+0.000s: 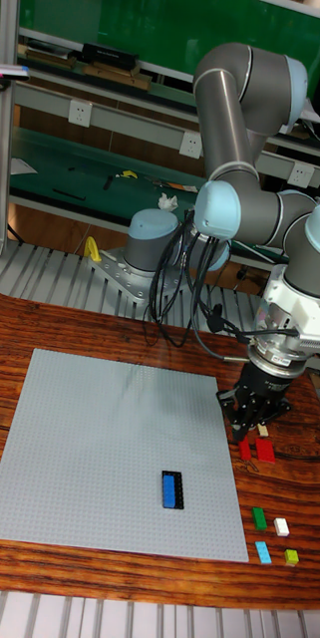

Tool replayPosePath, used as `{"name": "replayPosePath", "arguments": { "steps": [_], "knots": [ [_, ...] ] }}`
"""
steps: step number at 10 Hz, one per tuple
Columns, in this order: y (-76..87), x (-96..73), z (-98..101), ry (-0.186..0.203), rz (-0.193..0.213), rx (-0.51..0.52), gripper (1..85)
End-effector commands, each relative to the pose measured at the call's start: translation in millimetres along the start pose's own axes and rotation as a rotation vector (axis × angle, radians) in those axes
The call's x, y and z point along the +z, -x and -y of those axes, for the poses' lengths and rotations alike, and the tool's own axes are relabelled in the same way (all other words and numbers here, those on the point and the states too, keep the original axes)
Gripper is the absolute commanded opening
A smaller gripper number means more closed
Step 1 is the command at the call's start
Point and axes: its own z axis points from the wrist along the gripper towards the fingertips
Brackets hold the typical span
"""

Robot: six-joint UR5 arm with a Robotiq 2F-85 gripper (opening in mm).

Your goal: Build with small Lego blocks

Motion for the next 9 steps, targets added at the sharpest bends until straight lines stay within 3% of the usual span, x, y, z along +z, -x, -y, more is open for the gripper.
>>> {"name": "replayPosePath", "arguments": {
  "steps": [1, 2, 9],
  "knots": [
    [0.6, -1.1, -6.3, 0.011, 0.008, -0.011, 71.0],
    [0.7, -1.1, -4.6, 0.005, 0.008, -0.01, 76.0],
    [-0.4, -1.4, -16.9, 0.052, 0.004, 0.003, 73.7]
  ]
}}
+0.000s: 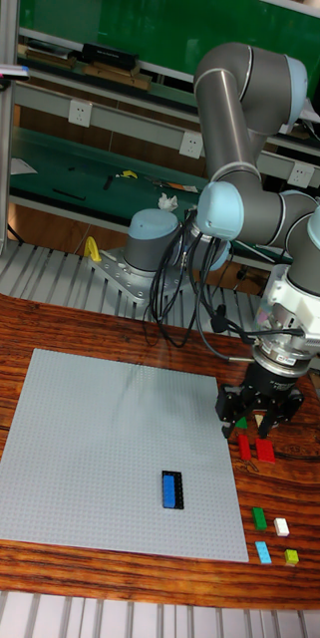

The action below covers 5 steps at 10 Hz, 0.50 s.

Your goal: Build with small Lego blocks

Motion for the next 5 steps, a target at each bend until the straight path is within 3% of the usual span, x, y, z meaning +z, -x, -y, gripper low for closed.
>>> {"name": "replayPosePath", "arguments": {
  "steps": [1, 3, 5],
  "knots": [
    [0.3, -2.0, -9.6, 0.038, 0.014, 0.017, 73.7],
    [-10.3, -9.1, -19.5, 0.059, 0.025, 0.043, 71.0],
    [-16.9, -12.2, -21.4, 0.056, 0.019, 0.084, 59.0]
  ]
}}
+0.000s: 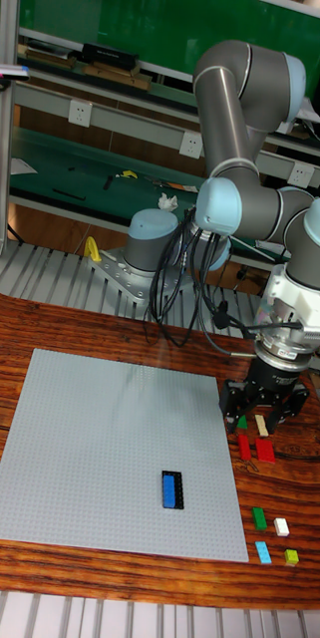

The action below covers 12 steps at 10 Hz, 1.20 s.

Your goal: Build with small Lego blocks

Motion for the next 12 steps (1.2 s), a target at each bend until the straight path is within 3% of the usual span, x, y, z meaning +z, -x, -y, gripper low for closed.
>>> {"name": "replayPosePath", "arguments": {
  "steps": [1, 2, 5, 9, 12],
  "knots": [
    [-5.7, -5.2, -4.5, 0.01, 0.006, 0.053, 54.7],
    [-5.0, -5.2, -3.6, 0.007, 0.009, 0.06, 47.7],
    [-12.2, -5.4, 7.8, -0.038, -0.017, 0.087, 48.0],
    [-20.9, 10.0, 1.5, -0.056, -0.021, 0.103, 48.3],
    [-25.4, 5.7, -1.0, -0.051, -0.027, 0.097, 49.7]
  ]
}}
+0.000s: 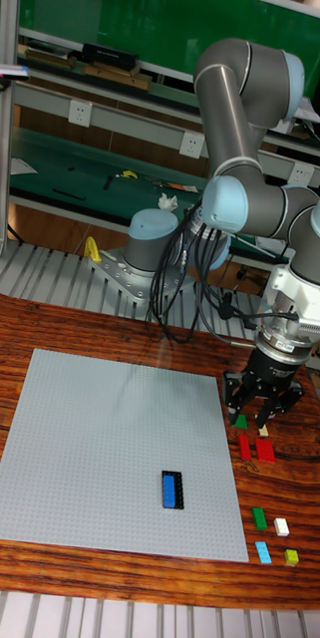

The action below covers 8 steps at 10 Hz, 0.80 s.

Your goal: Build with small Lego blocks

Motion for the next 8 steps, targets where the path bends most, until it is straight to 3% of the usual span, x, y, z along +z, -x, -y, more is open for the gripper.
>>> {"name": "replayPosePath", "arguments": {
  "steps": [1, 5, 8],
  "knots": [
    [-1.2, -1.5, 0.1, -0.005, -0.006, 0.011, 49.7],
    [2.1, -1.5, 0.6, -0.003, -0.007, 0.003, 49.7],
    [-4.3, 0.8, -5.1, 0.012, -0.034, 0.023, 49.7]
  ]
}}
